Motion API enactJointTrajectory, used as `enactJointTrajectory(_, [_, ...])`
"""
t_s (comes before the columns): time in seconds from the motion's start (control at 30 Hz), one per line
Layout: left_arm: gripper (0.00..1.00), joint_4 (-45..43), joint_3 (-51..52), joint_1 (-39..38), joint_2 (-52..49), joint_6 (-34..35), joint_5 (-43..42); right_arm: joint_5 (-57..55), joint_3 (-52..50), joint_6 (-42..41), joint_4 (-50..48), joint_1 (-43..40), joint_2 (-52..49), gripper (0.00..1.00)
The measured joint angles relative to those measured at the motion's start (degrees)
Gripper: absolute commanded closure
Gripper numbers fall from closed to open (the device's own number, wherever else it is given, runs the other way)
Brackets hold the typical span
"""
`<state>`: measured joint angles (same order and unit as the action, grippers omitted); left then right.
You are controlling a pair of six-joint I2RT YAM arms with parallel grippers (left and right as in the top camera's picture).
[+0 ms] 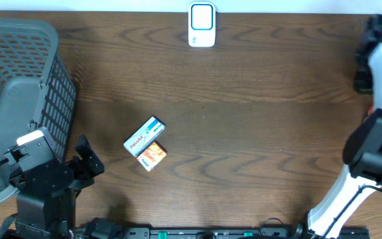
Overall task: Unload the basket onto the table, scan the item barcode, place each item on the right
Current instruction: 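Carry the TOP bar to the right table edge and release it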
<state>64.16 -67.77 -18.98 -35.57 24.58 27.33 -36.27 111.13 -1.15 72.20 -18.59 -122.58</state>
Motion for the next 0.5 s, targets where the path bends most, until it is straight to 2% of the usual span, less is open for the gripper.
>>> enactJointTrajectory(0.1, [0.02, 0.0, 0.0, 0.0, 0.0, 0.0, 0.0, 6.3, 0.0, -1.3, 0.0, -3.5, 0.0, 0.91])
enactJointTrajectory(0.13, [0.02, 0.0, 0.0, 0.0, 0.0, 0.0, 0.0, 7.9, 0.0, -1.5, 0.0, -4.3, 0.0, 0.78])
enactJointTrajectory(0.17, [0.02, 0.0, 0.0, 0.0, 0.0, 0.0, 0.0, 9.5, 0.0, -1.7, 0.0, -5.0, 0.0, 0.51])
enactJointTrajectory(0.2, [0.02, 0.0, 0.0, 0.0, 0.0, 0.0, 0.0, 11.1, 0.0, -2.0, 0.0, -5.6, 0.0, 0.01])
enactJointTrajectory(0.5, [0.02, 0.0, 0.0, 0.0, 0.0, 0.0, 0.0, 28.0, 0.0, -2.1, 0.9, -6.6, 0.0, 0.01])
